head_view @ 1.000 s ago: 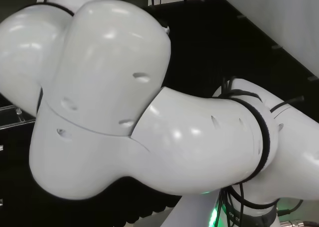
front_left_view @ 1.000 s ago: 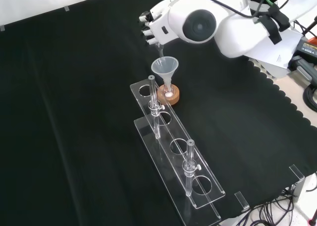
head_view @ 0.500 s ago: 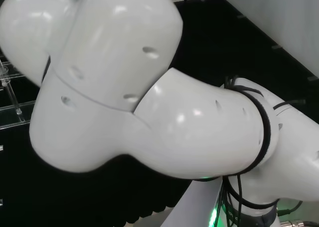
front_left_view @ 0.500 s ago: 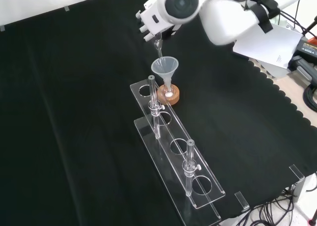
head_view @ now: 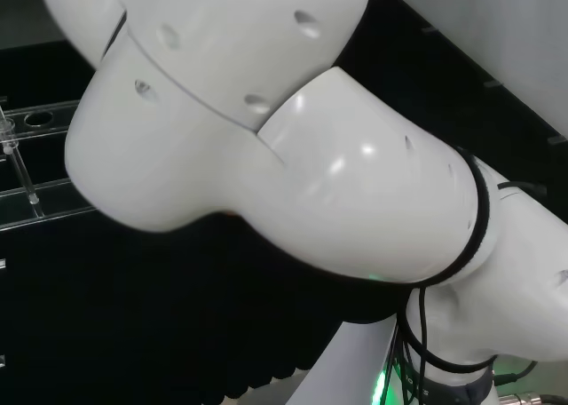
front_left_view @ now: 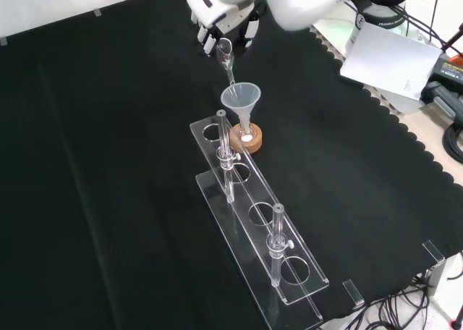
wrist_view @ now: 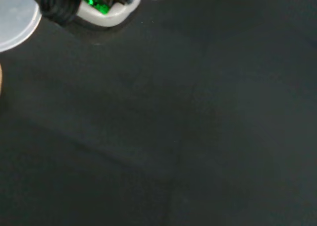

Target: Pour all the NaCl from the weighing funnel into the round-bottom flask.

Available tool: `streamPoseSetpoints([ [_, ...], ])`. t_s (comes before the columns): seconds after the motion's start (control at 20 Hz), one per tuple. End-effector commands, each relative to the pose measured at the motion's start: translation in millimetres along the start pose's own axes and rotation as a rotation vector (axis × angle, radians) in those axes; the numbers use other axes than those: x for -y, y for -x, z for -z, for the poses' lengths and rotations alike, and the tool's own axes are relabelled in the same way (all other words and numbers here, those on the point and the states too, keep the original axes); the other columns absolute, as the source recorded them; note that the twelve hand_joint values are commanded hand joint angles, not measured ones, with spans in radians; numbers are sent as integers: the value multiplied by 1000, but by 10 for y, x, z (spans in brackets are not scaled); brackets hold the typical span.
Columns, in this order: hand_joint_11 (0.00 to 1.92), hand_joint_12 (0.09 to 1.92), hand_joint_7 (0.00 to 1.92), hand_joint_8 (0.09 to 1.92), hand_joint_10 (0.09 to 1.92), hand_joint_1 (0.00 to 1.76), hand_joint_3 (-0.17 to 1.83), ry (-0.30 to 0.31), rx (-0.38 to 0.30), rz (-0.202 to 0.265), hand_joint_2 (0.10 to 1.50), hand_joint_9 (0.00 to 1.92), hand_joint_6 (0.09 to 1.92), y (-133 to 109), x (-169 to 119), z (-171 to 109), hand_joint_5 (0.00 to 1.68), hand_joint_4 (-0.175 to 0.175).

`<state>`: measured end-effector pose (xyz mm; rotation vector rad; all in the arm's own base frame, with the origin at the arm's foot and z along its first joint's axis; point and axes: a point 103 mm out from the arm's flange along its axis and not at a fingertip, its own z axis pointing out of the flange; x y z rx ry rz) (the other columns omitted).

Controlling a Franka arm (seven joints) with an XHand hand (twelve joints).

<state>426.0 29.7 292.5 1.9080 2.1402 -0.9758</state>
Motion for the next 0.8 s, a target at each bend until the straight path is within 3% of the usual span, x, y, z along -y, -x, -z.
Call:
streamPoseSetpoints([
  [0.05,1179,783,1062,507,87,1113,521,-3,-161,0,732,1433,624,146,-5,-42,1270,175],
  [0.8,1178,786,1057,507,87,1112,520,10,-450,15,733,1438,626,390,0,-139,1269,175],
])
